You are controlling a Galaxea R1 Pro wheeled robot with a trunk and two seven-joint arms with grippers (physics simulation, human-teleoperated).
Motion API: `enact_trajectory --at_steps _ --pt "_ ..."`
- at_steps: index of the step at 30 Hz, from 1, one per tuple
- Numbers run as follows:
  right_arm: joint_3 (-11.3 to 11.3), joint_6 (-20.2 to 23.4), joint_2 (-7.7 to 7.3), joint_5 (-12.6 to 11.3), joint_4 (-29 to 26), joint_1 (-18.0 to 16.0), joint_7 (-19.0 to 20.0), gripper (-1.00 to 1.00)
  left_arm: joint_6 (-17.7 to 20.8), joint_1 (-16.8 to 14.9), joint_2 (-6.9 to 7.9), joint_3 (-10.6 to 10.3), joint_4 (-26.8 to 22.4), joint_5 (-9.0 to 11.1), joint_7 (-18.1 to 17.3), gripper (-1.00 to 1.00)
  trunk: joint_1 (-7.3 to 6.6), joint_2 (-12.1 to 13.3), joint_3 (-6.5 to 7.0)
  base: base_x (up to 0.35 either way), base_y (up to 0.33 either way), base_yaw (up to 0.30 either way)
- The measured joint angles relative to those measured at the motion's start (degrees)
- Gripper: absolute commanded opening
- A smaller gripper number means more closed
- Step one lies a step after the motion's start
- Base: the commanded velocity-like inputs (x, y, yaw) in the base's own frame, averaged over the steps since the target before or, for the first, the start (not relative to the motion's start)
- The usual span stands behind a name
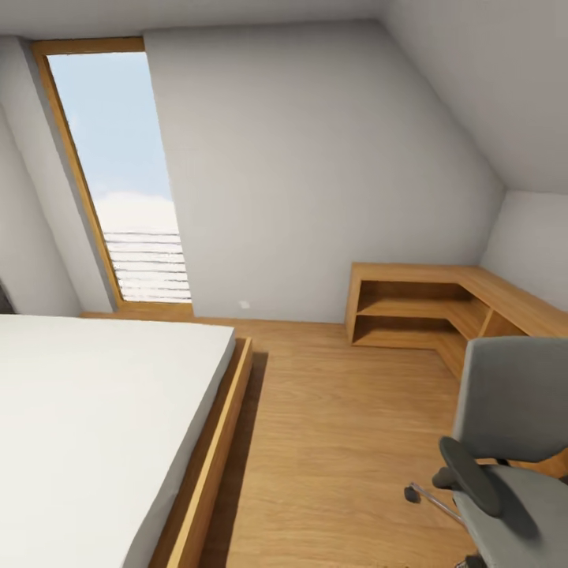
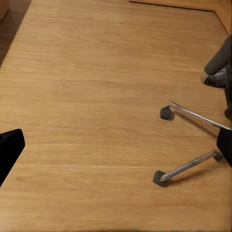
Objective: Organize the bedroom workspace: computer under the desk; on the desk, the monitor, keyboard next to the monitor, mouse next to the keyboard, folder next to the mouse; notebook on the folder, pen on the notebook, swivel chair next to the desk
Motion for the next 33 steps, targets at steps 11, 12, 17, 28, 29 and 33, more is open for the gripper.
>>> enact_trajectory --at_steps 11,12,17,28,29,33 --pt "-0.1 0.0 -0.09 0.0 0.0 0.0 0.0 1.00 -0.2 0.0 0.00 0.1 0.0 0.1 -1.0 1.00 0.00 0.0 0.00 0.000 0.000 -0.261" --pt "-0.1 0.0 -0.09 0.0 0.0 0.0 0.0 1.00 -0.5 0.0 0.02 0.1 0.0 0.1 -1.3 1.00 0.00 0.0 0.00 0.000 0.000 -0.262" --pt "0.0 0.1 -0.09 0.1 0.0 0.0 0.0 1.00 -2.0 0.0 0.18 0.2 -0.2 0.3 -6.8 1.00 0.00 0.0 0.00 0.000 0.000 -0.262" --pt "0.1 0.0 -0.11 0.4 -0.1 0.0 0.3 1.00 -8.6 0.0 0.54 -0.4 -10.4 -0.5 -7.7 1.00 0.00 0.0 0.00 0.000 0.000 -0.262" --pt "0.1 -0.1 -0.12 0.4 -0.2 0.0 0.3 1.00 -8.7 0.0 0.62 -0.3 -11.9 -0.4 -7.7 1.00 0.00 0.0 0.00 0.000 0.000 -0.263" --pt "0.0 -0.1 -0.34 0.5 -0.3 0.0 0.3 1.00 -8.9 0.0 1.57 -0.3 -18.1 -0.4 -7.8 1.00 0.00 0.0 0.00 0.000 0.000 -0.263"
